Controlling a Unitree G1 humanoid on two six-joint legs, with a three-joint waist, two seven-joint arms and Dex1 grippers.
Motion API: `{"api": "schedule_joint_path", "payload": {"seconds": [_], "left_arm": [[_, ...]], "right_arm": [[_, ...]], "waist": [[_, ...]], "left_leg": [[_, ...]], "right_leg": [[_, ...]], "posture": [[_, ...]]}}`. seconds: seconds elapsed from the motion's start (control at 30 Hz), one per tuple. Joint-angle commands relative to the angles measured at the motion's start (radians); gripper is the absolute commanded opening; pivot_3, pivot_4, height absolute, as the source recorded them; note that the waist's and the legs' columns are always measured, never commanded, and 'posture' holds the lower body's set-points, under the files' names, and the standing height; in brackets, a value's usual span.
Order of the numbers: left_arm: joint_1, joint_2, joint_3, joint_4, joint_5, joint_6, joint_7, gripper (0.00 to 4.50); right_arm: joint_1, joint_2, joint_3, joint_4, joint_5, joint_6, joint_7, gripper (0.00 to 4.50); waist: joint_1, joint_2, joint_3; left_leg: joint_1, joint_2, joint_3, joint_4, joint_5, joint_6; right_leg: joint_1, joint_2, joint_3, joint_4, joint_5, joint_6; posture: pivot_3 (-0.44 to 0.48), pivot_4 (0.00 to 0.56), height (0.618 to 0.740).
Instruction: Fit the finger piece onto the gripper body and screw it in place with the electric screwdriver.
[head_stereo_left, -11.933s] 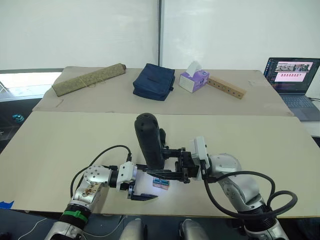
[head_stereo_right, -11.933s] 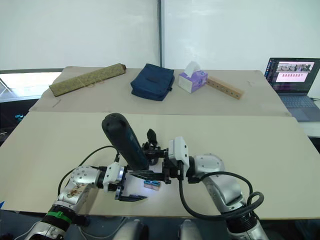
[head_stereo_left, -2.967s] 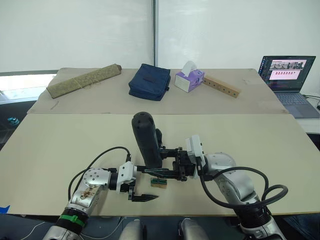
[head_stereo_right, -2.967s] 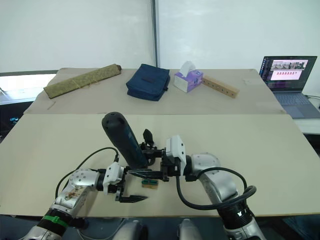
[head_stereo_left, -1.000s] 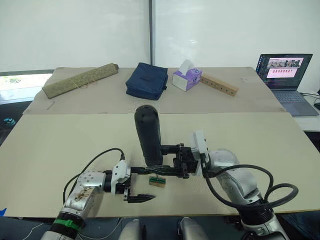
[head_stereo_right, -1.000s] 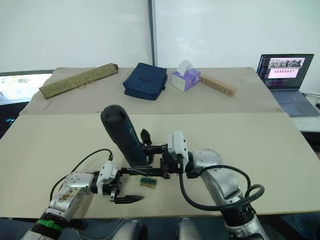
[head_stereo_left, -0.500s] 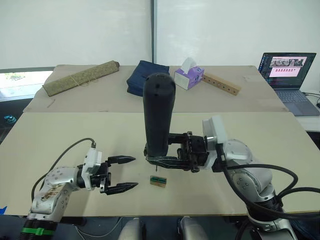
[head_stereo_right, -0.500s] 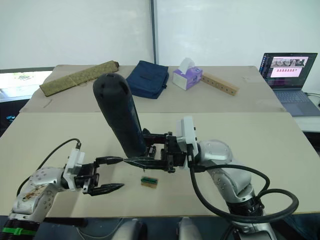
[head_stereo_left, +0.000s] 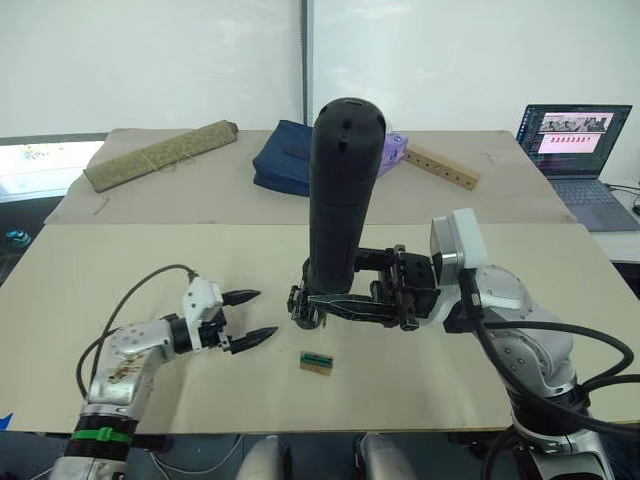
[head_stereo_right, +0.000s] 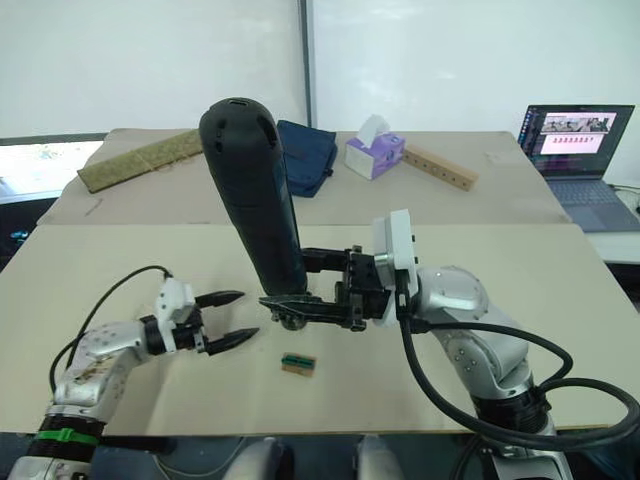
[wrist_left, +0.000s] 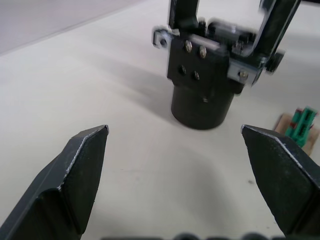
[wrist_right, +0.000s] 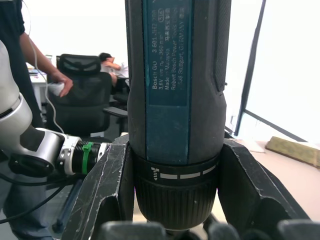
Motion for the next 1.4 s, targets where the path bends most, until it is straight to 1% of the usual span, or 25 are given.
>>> {"api": "schedule_joint_path", "payload": {"seconds": [0.03,0.13,0.37,0.6,0.77,0.83,0.87,0.97,1.07,1.2,1.27,1.4], "left_arm": [[-0.02,-0.033,-0.038,0.024,0.044,-0.056,0.011,4.49],[-0.049,-0.077,-0.066,0.052,0.076,-0.067,0.045,4.49],[-0.089,-0.153,-0.12,0.062,0.103,-0.043,0.082,4.49],[-0.12,-0.186,-0.142,0.047,0.126,-0.01,0.126,4.49],[-0.132,-0.174,-0.147,0.045,0.125,0.03,0.128,4.49],[-0.136,-0.171,-0.142,0.046,0.116,0.039,0.12,3.97],[-0.137,-0.17,-0.14,0.046,0.112,0.043,0.115,3.64],[-0.154,-0.154,-0.136,0.077,0.097,0.018,0.063,2.33],[-0.188,-0.15,-0.135,0.141,0.084,-0.027,-0.004,2.33],[-0.246,-0.156,-0.151,0.249,0.078,-0.093,-0.128,2.33],[-0.274,-0.159,-0.165,0.309,0.099,-0.144,-0.173,2.33],[-0.322,-0.162,-0.181,0.421,0.144,-0.239,-0.217,2.33]], "right_arm": [[-0.024,-0.007,-0.047,-0.045,0.044,-0.003,-0.011,1.9],[-0.021,-0.017,-0.052,-0.043,0.043,-0.002,-0.009,1.9],[-0.013,-0.03,-0.055,-0.042,0.038,-0.001,-0.008,1.9],[-0.005,-0.039,-0.055,-0.047,0.035,-0.002,-0.017,1.9],[-0.001,-0.043,-0.057,-0.052,0.031,-0.004,-0.026,1.9],[0.002,-0.046,-0.058,-0.055,0.03,-0.005,-0.03,1.9],[0.002,-0.047,-0.058,-0.056,0.03,-0.005,-0.032,1.9],[0.009,-0.055,-0.065,-0.066,0.032,-0.003,-0.041,1.9],[0.013,-0.064,-0.071,-0.07,0.038,0.0,-0.046,1.9],[0.022,-0.078,-0.079,-0.079,0.05,0.009,-0.048,1.9],[0.023,-0.082,-0.081,-0.081,0.054,0.014,-0.047,1.9],[0.02,-0.086,-0.082,-0.079,0.057,0.014,-0.048,1.9]], "waist": [[0.001,0.0,0.0],[0.003,0.0,0.0],[0.004,0.0,0.0],[0.005,0.0,0.0],[0.005,0.0,0.0],[0.004,0.0,0.0],[0.003,0.0,0.0],[0.003,0.0,0.0],[0.004,0.0,0.0],[0.004,0.0,0.0],[0.005,0.0,0.0],[0.007,0.0,0.0]], "left_leg": [[0.0,0.0,0.0,0.0,0.0,0.0],[0.0,0.0,0.0,0.0,0.0,0.0],[-0.001,0.0,0.0,0.001,0.0,0.0],[0.0,0.0,-0.001,0.002,0.0,0.0],[-0.001,0.0,-0.001,0.003,0.0,0.0],[-0.001,0.0,-0.001,0.004,0.0,0.0],[-0.001,0.0,-0.001,0.004,0.0,0.0],[-0.001,0.0,-0.001,0.004,0.0,0.0],[-0.002,0.0,-0.001,0.004,0.0,0.0],[-0.002,-0.001,-0.001,0.005,0.0,0.0],[-0.003,-0.001,0.0,0.006,0.0,0.0],[-0.004,-0.001,0.0,0.007,0.0,0.0]], "right_leg": [[0.0,0.0,0.0,0.0,0.0,0.0],[0.0,0.0,0.0,0.001,0.0,0.0],[0.001,0.0,0.0,0.0,0.001,0.001],[0.001,0.0,0.0,0.001,0.001,0.001],[0.001,0.0,0.0,0.001,0.001,0.001],[0.001,0.001,0.0,0.002,0.001,0.001],[0.001,0.001,0.0,0.002,0.001,0.001],[0.001,0.001,0.0,0.002,0.001,0.001],[0.001,0.002,0.0,0.002,0.001,0.001],[0.0,0.002,0.0,0.002,0.001,0.001],[0.0,0.003,-0.001,0.001,0.001,0.001],[0.001,0.003,-0.001,0.001,0.001,0.001]], "posture": [[0.0,0.15,0.74],[0.0,0.15,0.74],[0.0,0.15,0.74],[0.0,0.15,0.74],[0.0,0.15,0.74],[0.0,0.15,0.74],[0.0,0.15,0.74],[0.0,0.15,0.74],[0.0,0.15,0.74],[0.0,0.15,0.74],[0.0,0.15,0.74],[0.0,0.15,0.74]]}}
